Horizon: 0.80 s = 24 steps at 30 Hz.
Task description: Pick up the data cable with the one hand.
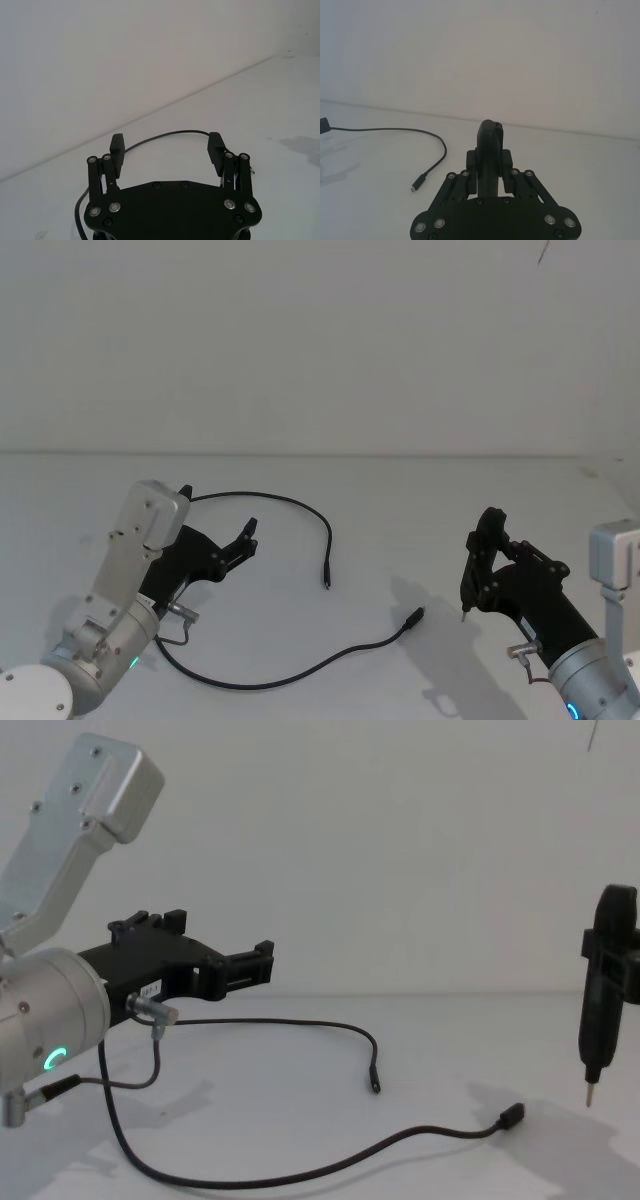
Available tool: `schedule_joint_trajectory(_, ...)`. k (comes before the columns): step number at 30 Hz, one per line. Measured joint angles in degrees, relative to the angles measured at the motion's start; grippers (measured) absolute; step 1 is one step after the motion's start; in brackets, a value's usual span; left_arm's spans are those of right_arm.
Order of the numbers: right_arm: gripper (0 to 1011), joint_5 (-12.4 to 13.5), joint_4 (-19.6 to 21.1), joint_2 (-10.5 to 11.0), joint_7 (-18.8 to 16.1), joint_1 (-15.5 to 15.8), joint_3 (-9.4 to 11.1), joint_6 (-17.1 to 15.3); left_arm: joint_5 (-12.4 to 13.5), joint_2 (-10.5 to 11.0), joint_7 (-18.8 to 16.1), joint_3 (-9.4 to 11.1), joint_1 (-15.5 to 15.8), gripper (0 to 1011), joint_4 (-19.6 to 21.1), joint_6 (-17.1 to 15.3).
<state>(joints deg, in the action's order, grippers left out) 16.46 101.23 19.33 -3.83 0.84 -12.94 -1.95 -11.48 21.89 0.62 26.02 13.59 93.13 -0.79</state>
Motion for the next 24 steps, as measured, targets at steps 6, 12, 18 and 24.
schedule_joint_trajectory(6, 279, 0.0, 0.0, 0.0, 0.0, 0.0, 0.0, 0.0, 0.0, 0.0, 0.0, 0.0, 0.0, 1001, 0.0, 0.0)
schedule_joint_trajectory(12, 279, 0.0, 0.0, 0.0, 0.0, 0.0, 0.0, 0.0, 0.0, 0.0, 0.0, 0.0, 0.0, 1001, 0.0, 0.0)
schedule_joint_trajectory(18, 279, 0.0, 0.0, 0.0, 0.0, 0.0, 0.0, 0.0, 0.0, 0.0, 0.0, 0.0, 0.0, 1001, 0.1, 0.0)
schedule_joint_trajectory(24, 279, 0.0, 0.0, 0.0, 0.0, 0.0, 0.0, 0.0, 0.0, 0.0, 0.0, 0.0, 0.0, 1001, 0.1, 0.0)
